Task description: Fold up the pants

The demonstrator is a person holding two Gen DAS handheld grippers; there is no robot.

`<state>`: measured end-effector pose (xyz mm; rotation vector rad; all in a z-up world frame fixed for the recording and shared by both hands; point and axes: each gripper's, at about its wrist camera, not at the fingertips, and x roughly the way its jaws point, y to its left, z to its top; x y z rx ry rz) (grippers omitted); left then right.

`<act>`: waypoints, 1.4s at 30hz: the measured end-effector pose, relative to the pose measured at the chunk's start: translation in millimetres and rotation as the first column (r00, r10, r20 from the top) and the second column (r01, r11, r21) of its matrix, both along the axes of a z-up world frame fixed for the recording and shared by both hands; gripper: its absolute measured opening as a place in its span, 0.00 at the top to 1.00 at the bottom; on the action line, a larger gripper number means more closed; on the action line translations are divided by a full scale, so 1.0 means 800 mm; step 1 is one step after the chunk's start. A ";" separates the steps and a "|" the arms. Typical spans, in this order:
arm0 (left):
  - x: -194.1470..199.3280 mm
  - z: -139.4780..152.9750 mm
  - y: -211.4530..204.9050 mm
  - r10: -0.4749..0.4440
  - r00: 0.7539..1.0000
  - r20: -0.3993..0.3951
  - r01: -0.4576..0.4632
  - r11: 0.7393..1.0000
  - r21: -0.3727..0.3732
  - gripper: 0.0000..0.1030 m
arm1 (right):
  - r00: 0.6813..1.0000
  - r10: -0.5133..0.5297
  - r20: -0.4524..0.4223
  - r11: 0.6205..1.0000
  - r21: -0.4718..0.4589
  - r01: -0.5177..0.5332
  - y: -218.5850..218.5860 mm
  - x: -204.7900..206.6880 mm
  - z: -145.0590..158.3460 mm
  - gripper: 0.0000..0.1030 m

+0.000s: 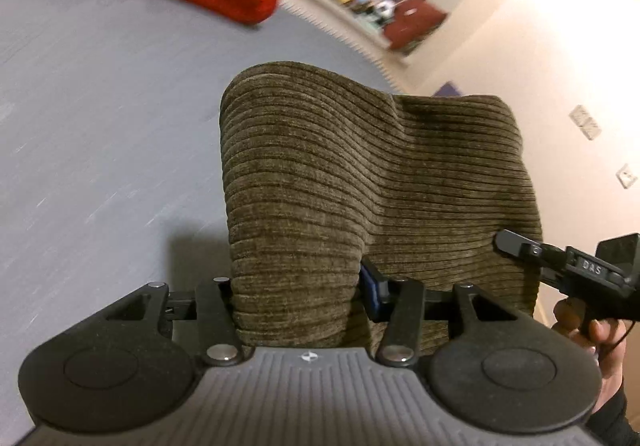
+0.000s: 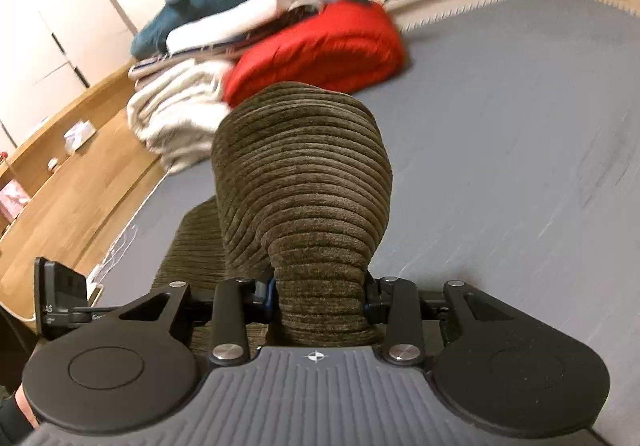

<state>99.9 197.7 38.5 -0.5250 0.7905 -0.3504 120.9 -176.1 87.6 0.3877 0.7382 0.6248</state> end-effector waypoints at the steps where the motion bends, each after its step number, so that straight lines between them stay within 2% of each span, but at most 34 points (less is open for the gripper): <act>1: 0.011 0.001 -0.010 -0.005 1.000 0.013 0.005 1.000 -0.002 0.45 | 1.000 -0.008 0.008 1.000 -0.006 0.008 -0.012 0.013 0.006 0.62; 3: 0.037 -0.011 -0.023 0.006 1.000 -0.004 -0.006 1.000 0.000 0.37 | 1.000 -0.008 0.028 0.999 -0.036 0.009 -0.029 0.040 0.005 0.55; 4: 0.049 -0.017 -0.028 0.032 0.999 -0.030 -0.031 0.999 0.032 0.31 | 0.999 -0.022 0.023 0.998 -0.056 0.024 -0.036 0.057 -0.004 0.44; 5: 0.058 -0.022 -0.034 0.091 0.995 -0.049 -0.084 0.988 0.130 0.30 | 0.996 -0.091 0.010 0.991 -0.102 0.092 -0.047 0.077 -0.019 0.31; 6: 0.061 -0.023 -0.041 0.140 0.989 -0.047 -0.125 0.966 0.227 0.30 | 0.981 -0.195 0.009 0.968 -0.159 0.194 -0.059 0.087 -0.035 0.27; 7: 0.063 -0.020 -0.046 0.175 0.984 -0.032 -0.157 0.939 0.306 0.30 | 0.950 -0.312 0.030 0.924 -0.222 0.310 -0.069 0.094 -0.049 0.28; 8: 0.062 -0.015 -0.050 0.185 0.983 -0.009 -0.171 0.927 0.335 0.30 | 0.908 -0.415 0.061 0.863 -0.288 0.414 -0.081 0.096 -0.065 0.32; 9: 0.058 -0.008 -0.053 0.167 0.986 0.023 -0.166 0.932 0.323 0.30 | 0.893 -0.447 0.055 0.844 -0.305 0.441 -0.090 0.095 -0.075 0.35; 10: 0.052 0.000 -0.056 0.128 0.990 0.060 -0.140 0.944 0.298 0.30 | 0.891 -0.454 0.018 0.853 -0.281 0.441 -0.100 0.093 -0.081 0.37; 11: 0.046 0.007 -0.060 0.088 0.992 0.090 -0.110 0.952 0.286 0.30 | 0.900 -0.436 -0.017 0.880 -0.219 0.422 -0.106 0.090 -0.082 0.37; 12: 0.041 0.010 -0.066 0.051 0.992 0.114 -0.082 0.953 0.293 0.31 | 0.921 -0.390 -0.008 0.909 -0.165 0.383 -0.107 0.083 -0.078 0.37; 15: 0.022 0.003 -0.089 -0.095 0.987 0.132 0.042 0.932 0.359 0.42 | 0.969 -0.208 0.130 0.949 -0.215 0.233 -0.081 0.060 -0.064 0.37; 16: 0.019 -0.008 -0.099 -0.155 0.984 0.087 0.107 0.907 0.408 0.52 | 0.979 -0.149 0.142 0.956 -0.232 0.180 -0.077 0.055 -0.066 0.37; 17: 0.012 -0.027 -0.109 -0.194 0.981 0.017 0.166 0.875 0.455 0.55 | 0.988 -0.077 0.132 0.961 -0.256 0.109 -0.073 0.048 -0.073 0.41; 18: 0.007 -0.045 -0.119 -0.230 0.972 -0.041 0.217 0.824 0.523 0.54 | 0.996 -0.005 0.093 0.952 -0.305 0.034 -0.064 0.046 -0.086 0.42; 19: -0.004 -0.058 -0.129 -0.263 0.963 -0.059 0.248 0.779 0.575 0.53 | 0.998 0.052 0.020 0.924 -0.379 -0.041 -0.054 0.047 -0.107 0.45; 20: -0.011 -0.059 -0.134 -0.280 0.959 -0.043 0.249 0.761 0.599 0.53 | 0.996 0.078 -0.030 0.905 -0.416 -0.084 -0.049 0.049 -0.122 0.44; 21: -0.015 -0.057 -0.136 -0.275 0.961 -0.041 0.244 0.764 0.597 0.53 | 0.995 0.087 -0.040 0.905 -0.414 -0.096 -0.050 0.046 -0.134 0.44; 24: -0.010 -0.062 -0.127 -0.228 0.973 -0.043 0.212 0.799 0.563 0.53 | 0.996 0.084 -0.026 0.913 -0.399 -0.088 -0.056 0.049 -0.131 0.44; 28: -0.014 -0.061 -0.138 -0.197 0.980 -0.026 0.171 0.770 0.615 0.52 | 0.998 0.062 -0.026 0.912 -0.405 -0.067 -0.057 0.037 -0.136 0.43; 30: -0.017 -0.065 -0.142 -0.173 0.985 -0.025 0.150 0.765 0.627 0.52 | 0.998 0.057 -0.014 0.900 -0.431 -0.057 -0.055 0.024 -0.132 0.42; 33: -0.021 -0.052 -0.144 -0.151 0.988 -0.029 0.134 0.754 0.643 0.50 | 0.999 0.029 -0.016 0.892 -0.450 -0.033 -0.055 0.018 -0.129 0.39; 35: -0.025 -0.049 -0.146 -0.138 0.990 -0.035 0.127 0.743 0.657 0.45 | 1.000 0.008 -0.027 0.889 -0.458 -0.019 -0.055 0.016 -0.128 0.32; 38: -0.030 -0.038 -0.145 -0.114 0.993 -0.041 0.112 0.740 0.663 0.39 | 0.998 -0.036 -0.054 0.868 -0.496 0.005 -0.053 0.010 -0.126 0.25; 39: -0.034 -0.034 -0.144 -0.104 0.994 -0.039 0.104 0.743 0.661 0.38 | 0.997 -0.047 -0.069 0.857 -0.516 0.005 -0.051 0.006 -0.124 0.25; 41: -0.044 -0.023 -0.138 -0.071 0.996 -0.053 0.088 0.766 0.637 0.21 | 0.994 -0.080 -0.068 0.835 -0.550 0.029 -0.049 -0.004 -0.117 0.25; 42: -0.049 -0.017 -0.137 -0.054 0.997 -0.055 0.076 0.778 0.623 0.21 | 0.994 -0.094 -0.052 0.832 -0.553 0.050 -0.049 -0.011 -0.108 0.25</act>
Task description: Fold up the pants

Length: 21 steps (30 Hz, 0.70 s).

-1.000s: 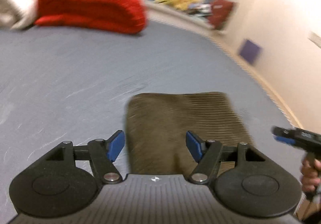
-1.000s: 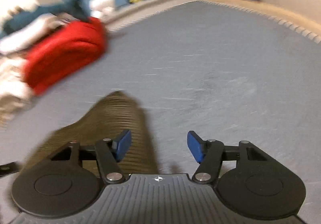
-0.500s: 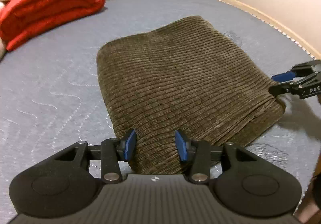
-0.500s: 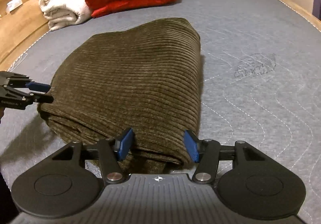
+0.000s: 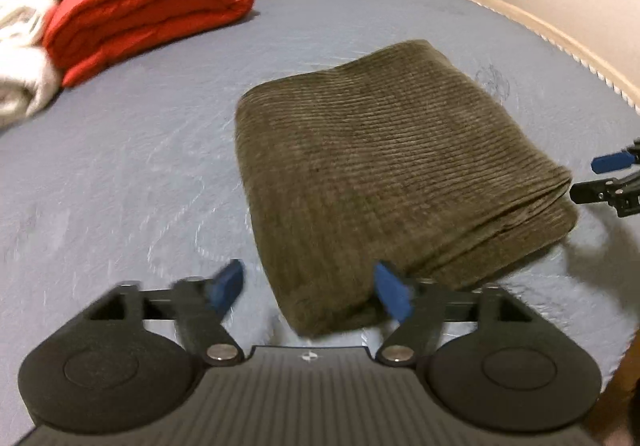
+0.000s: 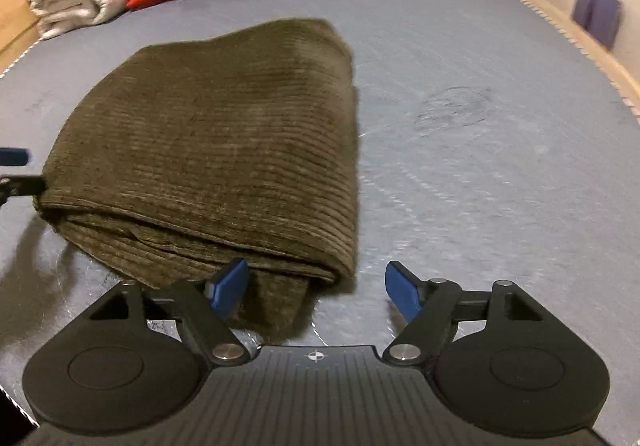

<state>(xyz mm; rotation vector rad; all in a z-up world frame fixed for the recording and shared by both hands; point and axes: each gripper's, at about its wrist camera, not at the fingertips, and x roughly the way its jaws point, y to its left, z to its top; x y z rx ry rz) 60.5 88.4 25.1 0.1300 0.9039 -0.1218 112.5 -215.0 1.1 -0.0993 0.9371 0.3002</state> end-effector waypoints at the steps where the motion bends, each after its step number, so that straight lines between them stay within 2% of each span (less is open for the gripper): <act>1: -0.007 0.008 0.000 0.021 1.000 0.007 -0.021 1.000 -0.007 0.19 | 1.000 -0.012 0.017 1.000 0.009 0.011 0.000 -0.007 0.012 0.25; 3: -0.022 0.029 -0.005 0.104 0.992 0.067 -0.106 0.994 0.031 0.09 | 0.997 -0.043 0.067 0.998 0.052 0.040 0.000 -0.021 0.040 0.21; 4: -0.031 0.039 -0.009 0.140 0.983 0.115 -0.146 0.988 0.043 0.07 | 0.993 -0.064 0.100 0.995 0.079 0.056 0.000 -0.030 0.054 0.14; 5: -0.042 0.052 -0.014 0.159 0.974 0.159 -0.166 0.986 0.030 0.07 | 0.986 -0.090 0.142 0.991 0.112 0.075 -0.001 -0.043 0.072 0.09; 7: -0.057 0.069 -0.023 0.171 0.969 0.181 -0.171 0.985 -0.016 0.06 | 0.969 -0.127 0.211 0.982 0.161 0.094 -0.001 -0.070 0.095 0.04; 9: -0.073 0.076 -0.033 0.200 0.960 0.194 -0.189 0.979 -0.073 0.00 | 0.956 -0.141 0.256 0.978 0.185 0.094 0.001 -0.093 0.103 0.01; 11: -0.087 0.066 -0.043 0.188 0.960 0.208 -0.166 0.979 -0.120 0.00 | 0.949 -0.149 0.276 0.977 0.192 0.097 0.003 -0.110 0.099 0.01; 13: -0.092 0.040 -0.053 0.195 0.958 0.210 -0.177 0.979 -0.102 0.00 | 0.947 -0.153 0.284 0.978 0.184 0.102 0.006 -0.121 0.078 0.01; 15: -0.080 0.006 -0.060 0.261 0.960 0.098 -0.259 0.965 -0.034 0.00 | 0.951 -0.166 0.262 0.977 0.176 0.122 0.006 -0.123 0.048 0.01; 17: -0.068 -0.010 -0.054 0.298 0.954 -0.002 -0.297 0.951 -0.090 0.00 | 0.966 -0.201 0.164 0.973 0.148 0.177 0.007 -0.112 0.022 0.01; 18: -0.064 -0.012 -0.053 0.298 0.954 -0.013 -0.298 0.948 -0.110 0.00 | 0.968 -0.206 0.142 0.970 0.158 0.183 0.007 -0.109 0.018 0.01; 21: -0.057 -0.011 -0.061 0.284 0.958 0.047 -0.282 0.958 -0.060 0.00 | 0.971 -0.172 0.164 0.979 0.139 0.149 0.016 -0.102 0.015 0.01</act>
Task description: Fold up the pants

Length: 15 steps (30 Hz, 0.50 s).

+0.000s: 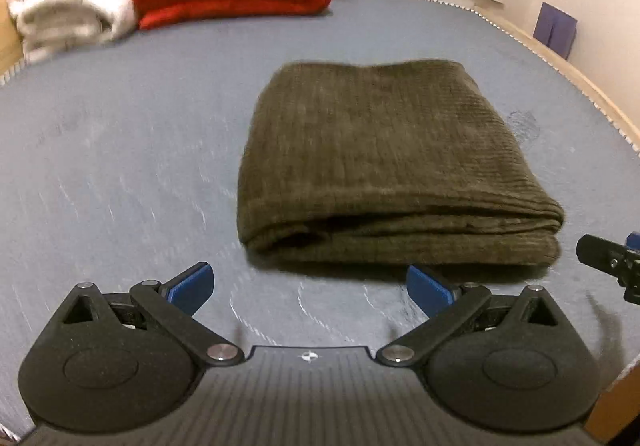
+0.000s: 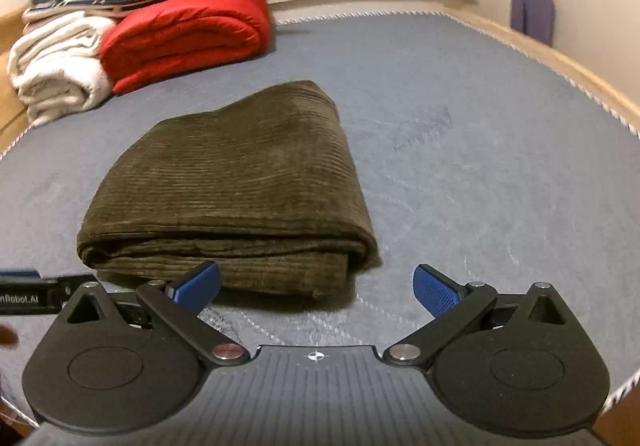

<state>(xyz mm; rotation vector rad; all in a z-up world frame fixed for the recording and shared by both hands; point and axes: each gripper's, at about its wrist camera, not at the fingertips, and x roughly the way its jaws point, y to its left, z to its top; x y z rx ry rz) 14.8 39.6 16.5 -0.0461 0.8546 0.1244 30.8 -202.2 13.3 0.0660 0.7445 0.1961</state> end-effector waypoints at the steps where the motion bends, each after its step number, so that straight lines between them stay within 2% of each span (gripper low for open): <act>1: 0.002 0.000 -0.002 -0.007 1.000 0.009 0.007 1.000 0.005 0.00 | 1.000 0.001 0.007 1.000 -0.020 -0.001 0.003 0.003 -0.002 0.01; 3: 0.007 -0.003 -0.001 -0.015 1.000 0.007 0.015 1.000 -0.008 0.00 | 1.000 -0.003 -0.006 0.999 -0.036 0.002 0.007 0.011 -0.009 0.01; 7: 0.014 -0.005 0.003 -0.011 1.000 0.003 0.011 0.999 -0.037 0.00 | 1.000 -0.009 -0.019 1.000 -0.002 0.009 0.010 0.023 -0.008 0.01; 15: 0.018 -0.012 0.003 -0.021 1.000 -0.001 0.021 0.999 -0.049 0.00 | 1.000 0.014 -0.007 1.000 -0.010 -0.014 0.030 0.037 -0.010 0.01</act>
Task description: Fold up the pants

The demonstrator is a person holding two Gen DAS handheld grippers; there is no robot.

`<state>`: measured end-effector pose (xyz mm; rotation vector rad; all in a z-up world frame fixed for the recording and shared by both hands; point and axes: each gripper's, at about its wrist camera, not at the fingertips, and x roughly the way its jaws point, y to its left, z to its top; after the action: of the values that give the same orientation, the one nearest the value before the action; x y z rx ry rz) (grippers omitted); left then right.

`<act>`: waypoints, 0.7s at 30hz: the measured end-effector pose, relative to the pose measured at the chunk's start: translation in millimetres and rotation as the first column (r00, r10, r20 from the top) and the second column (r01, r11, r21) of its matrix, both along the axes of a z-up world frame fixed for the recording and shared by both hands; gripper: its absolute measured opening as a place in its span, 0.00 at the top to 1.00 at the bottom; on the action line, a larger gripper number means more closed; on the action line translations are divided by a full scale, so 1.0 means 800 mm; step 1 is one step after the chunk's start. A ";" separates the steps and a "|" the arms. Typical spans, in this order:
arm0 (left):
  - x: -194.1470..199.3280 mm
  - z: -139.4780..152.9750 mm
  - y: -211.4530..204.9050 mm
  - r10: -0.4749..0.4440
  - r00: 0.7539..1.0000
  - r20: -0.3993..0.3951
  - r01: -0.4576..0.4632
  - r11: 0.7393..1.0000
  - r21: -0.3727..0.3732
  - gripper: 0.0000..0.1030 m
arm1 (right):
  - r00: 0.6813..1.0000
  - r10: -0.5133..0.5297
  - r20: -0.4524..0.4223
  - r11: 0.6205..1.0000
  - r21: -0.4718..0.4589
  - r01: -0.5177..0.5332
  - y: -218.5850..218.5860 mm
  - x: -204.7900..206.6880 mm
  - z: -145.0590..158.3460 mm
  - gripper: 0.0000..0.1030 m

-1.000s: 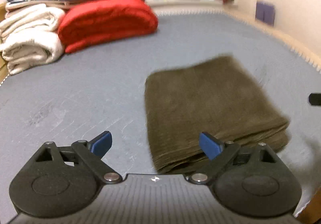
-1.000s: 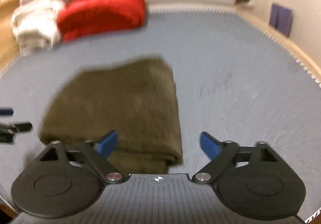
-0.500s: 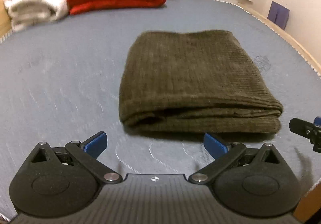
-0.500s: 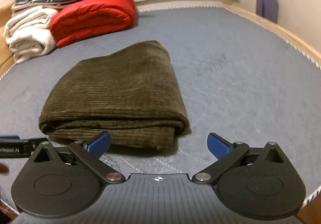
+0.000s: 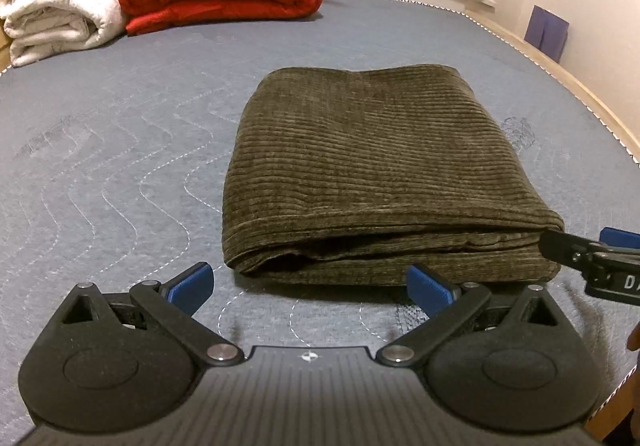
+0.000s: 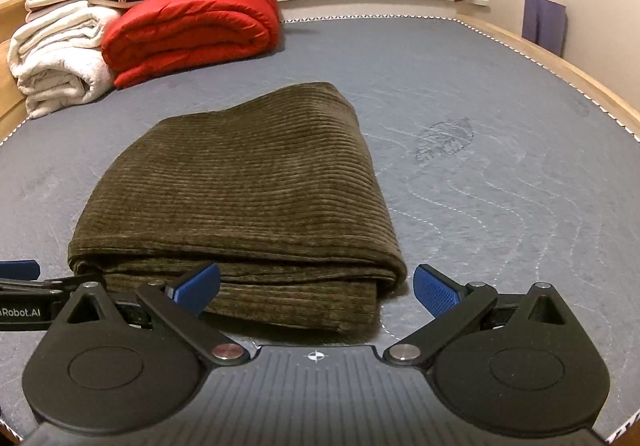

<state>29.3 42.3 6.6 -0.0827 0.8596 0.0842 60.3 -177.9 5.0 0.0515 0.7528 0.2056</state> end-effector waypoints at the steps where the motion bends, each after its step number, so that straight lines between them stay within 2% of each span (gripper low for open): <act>1: 0.000 -0.001 0.001 0.001 1.000 -0.002 -0.001 1.000 -0.003 0.00 | 1.000 0.003 -0.004 1.000 -0.001 -0.003 0.002 0.002 -0.001 0.01; 21: -0.003 0.002 -0.005 -0.017 1.000 0.008 0.017 1.000 -0.012 0.00 | 1.000 0.011 0.000 1.000 0.008 -0.011 0.001 -0.005 -0.001 0.01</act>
<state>27.2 38.3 7.9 -0.0864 0.8529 0.0626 56.7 -177.0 4.0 0.0548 0.7525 0.2185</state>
